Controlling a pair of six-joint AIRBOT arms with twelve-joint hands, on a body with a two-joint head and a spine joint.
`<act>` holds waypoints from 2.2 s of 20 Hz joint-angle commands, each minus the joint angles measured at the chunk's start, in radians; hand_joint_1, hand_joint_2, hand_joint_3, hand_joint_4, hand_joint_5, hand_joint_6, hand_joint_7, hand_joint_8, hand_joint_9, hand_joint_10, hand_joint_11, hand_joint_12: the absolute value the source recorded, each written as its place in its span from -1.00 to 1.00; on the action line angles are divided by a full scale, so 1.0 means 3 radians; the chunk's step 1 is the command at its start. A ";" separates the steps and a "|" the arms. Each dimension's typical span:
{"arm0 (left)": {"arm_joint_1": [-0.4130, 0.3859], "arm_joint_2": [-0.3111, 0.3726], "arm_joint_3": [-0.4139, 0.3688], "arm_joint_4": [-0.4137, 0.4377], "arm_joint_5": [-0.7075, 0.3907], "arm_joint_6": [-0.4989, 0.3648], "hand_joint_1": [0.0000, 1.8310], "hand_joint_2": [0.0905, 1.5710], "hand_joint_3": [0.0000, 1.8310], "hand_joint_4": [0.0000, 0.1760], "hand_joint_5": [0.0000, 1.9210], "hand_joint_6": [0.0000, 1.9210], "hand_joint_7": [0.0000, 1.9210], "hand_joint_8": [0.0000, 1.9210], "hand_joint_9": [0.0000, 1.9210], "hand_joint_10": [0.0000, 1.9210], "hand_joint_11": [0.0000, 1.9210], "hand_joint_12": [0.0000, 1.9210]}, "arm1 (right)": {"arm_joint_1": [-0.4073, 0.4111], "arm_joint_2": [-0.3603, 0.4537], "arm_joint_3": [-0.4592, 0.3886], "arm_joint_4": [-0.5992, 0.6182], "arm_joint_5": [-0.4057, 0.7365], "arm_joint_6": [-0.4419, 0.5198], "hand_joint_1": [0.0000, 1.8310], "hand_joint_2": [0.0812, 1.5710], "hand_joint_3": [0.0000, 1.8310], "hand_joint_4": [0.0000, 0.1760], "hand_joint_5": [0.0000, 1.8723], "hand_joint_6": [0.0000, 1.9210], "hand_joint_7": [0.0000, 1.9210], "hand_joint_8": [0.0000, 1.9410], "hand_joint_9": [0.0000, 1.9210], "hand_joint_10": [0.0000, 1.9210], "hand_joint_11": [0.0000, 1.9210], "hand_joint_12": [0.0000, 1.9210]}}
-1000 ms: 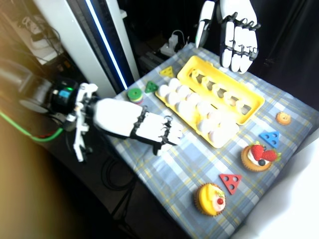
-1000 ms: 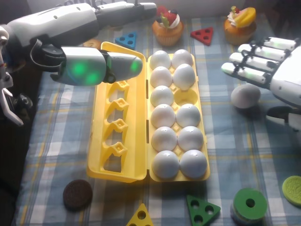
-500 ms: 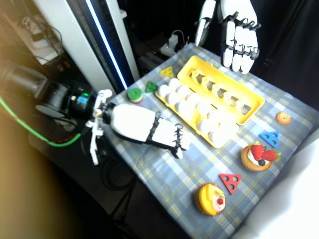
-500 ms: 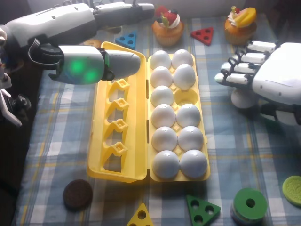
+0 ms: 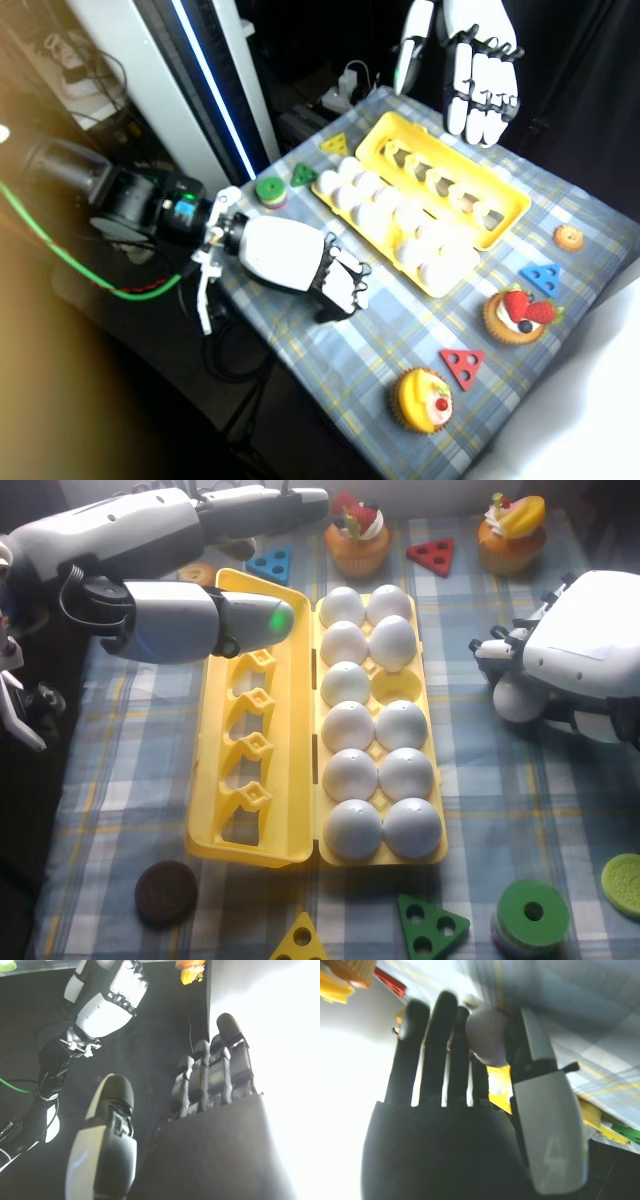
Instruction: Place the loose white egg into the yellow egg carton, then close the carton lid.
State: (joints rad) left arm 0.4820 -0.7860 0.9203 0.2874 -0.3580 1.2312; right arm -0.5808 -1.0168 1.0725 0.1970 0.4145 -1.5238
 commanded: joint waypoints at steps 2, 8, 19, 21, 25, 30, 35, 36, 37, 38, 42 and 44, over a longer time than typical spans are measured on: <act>-0.0002 0.0022 0.0006 -0.0080 -0.0412 -0.0012 -0.60 0.66 -1.00 -0.35 -0.89 -0.99 -0.85 -1.00 -0.92 -0.98 -1.00 -0.27 | 0.0058 0.0052 -0.0022 -0.0022 0.0334 -0.0025 0.30 0.56 -1.00 -1.00 -0.28 0.41 -0.11 0.46 -0.06 0.69 -0.13 1.00; 0.0007 0.0025 0.0007 -0.0096 -0.0407 -0.0003 -0.56 0.65 -1.00 -0.34 -0.88 -1.00 -0.85 -1.00 -0.93 -1.00 -1.00 -0.44 | 0.0129 0.0300 -0.0246 -0.0066 0.0677 -0.0025 0.26 0.60 -0.99 -1.00 -0.34 0.51 -0.17 0.51 -0.14 0.71 -0.11 1.00; 0.0088 0.0073 0.0016 -0.0185 -0.0353 0.0048 -0.51 0.69 -1.00 -0.59 -0.80 -0.99 -0.81 -1.00 -0.88 -0.99 -1.00 -0.31 | 0.0521 -0.0051 -0.0116 -0.0350 0.0620 -0.0025 0.44 0.63 -0.98 -1.00 -0.40 0.51 -0.35 0.65 -0.35 0.84 -0.29 1.00; 0.0088 0.0084 0.0016 -0.0205 -0.0353 0.0063 -0.43 0.67 -1.00 -0.72 -0.79 -0.99 -0.80 -1.00 -0.87 -0.99 -1.00 -0.18 | 0.0542 -0.0114 -0.0094 -0.0362 0.0618 -0.0025 0.31 0.64 -0.96 -1.00 -0.41 0.51 -0.27 0.75 -0.15 0.97 -0.01 1.00; 0.0088 0.0087 0.0015 -0.0230 -0.0342 0.0105 -0.40 0.67 -1.00 -0.82 -0.81 -1.00 -0.80 -1.00 -0.86 -1.00 -1.00 -0.08 | 0.0571 -0.0282 -0.0035 -0.0416 0.0560 -0.0025 0.17 0.63 -1.00 -1.00 -0.30 0.53 -0.48 -0.25 -0.77 0.13 -0.98 0.90; 0.0092 0.0092 0.0016 -0.0253 -0.0332 0.0126 -0.37 0.66 -1.00 -0.88 -0.77 -0.99 -0.78 -1.00 -0.85 -1.00 -1.00 -0.11 | 0.0584 -0.0402 0.0018 -0.0476 0.0485 -0.0026 0.29 0.59 -1.00 -1.00 -0.36 0.48 -0.14 0.48 -0.11 0.61 -0.15 0.99; 0.0091 0.0089 0.0015 -0.0257 -0.0333 0.0133 -0.42 0.68 -1.00 -0.86 -0.79 -1.00 -0.80 -1.00 -0.88 -1.00 -1.00 -0.30 | 0.0596 -0.0523 0.0106 -0.0476 0.0365 -0.0026 0.28 0.52 -1.00 -1.00 -0.22 0.36 -0.09 0.30 -0.05 0.41 -0.08 0.88; 0.0091 0.0089 0.0015 -0.0261 -0.0334 0.0133 -0.41 0.68 -1.00 -0.87 -0.78 -1.00 -0.80 -1.00 -0.88 -1.00 -1.00 -0.13 | 0.0596 -0.0523 0.0107 -0.0476 0.0346 -0.0026 0.31 0.44 -1.00 -1.00 -0.48 0.00 -0.29 -0.18 -0.25 0.13 -0.34 0.74; 0.0091 0.0089 0.0015 -0.0262 -0.0334 0.0133 -0.38 0.67 -1.00 -0.93 -0.76 -0.99 -0.78 -0.99 -0.86 -0.99 -1.00 -0.10 | 0.0596 -0.0523 0.0106 -0.0476 0.0334 -0.0026 0.30 0.41 -1.00 -1.00 -0.54 -0.30 -0.34 -0.49 -0.36 -0.07 -0.52 0.70; 0.0092 0.0089 0.0015 -0.0264 -0.0335 0.0133 -0.38 0.67 -1.00 -0.93 -0.76 -0.99 -0.78 -0.99 -0.86 -0.99 -1.00 -0.10 | 0.0596 -0.0522 0.0095 -0.0476 0.0321 -0.0026 0.30 0.41 -1.00 -1.00 -0.54 -0.30 -0.34 -0.49 -0.36 -0.07 -0.52 0.70; 0.0093 0.0090 0.0014 -0.0274 -0.0339 0.0133 -0.35 0.65 -1.00 -1.00 -0.74 -1.00 -0.77 -1.00 -0.86 -0.99 -1.00 -0.02 | 0.0596 -0.0454 0.0013 -0.0504 0.0320 -0.0026 0.08 0.49 -1.00 -1.00 -0.85 -0.96 -0.76 -0.99 -0.84 -0.52 -0.99 0.56; 0.0093 0.0090 0.0013 -0.0280 -0.0341 0.0133 -0.37 0.65 -1.00 -0.91 -0.74 -1.00 -0.78 -1.00 -0.85 -1.00 -1.00 -0.01 | 0.0596 -0.0371 -0.0043 -0.0506 0.0335 -0.0026 0.05 0.53 -1.00 -1.00 -0.94 -0.99 -0.97 -0.99 -1.00 -0.98 -1.00 -0.59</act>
State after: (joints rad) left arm 0.5163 -0.7616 0.9222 0.2203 -0.3500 1.2720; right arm -0.4145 -1.1343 1.0599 0.0517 0.3981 -1.5246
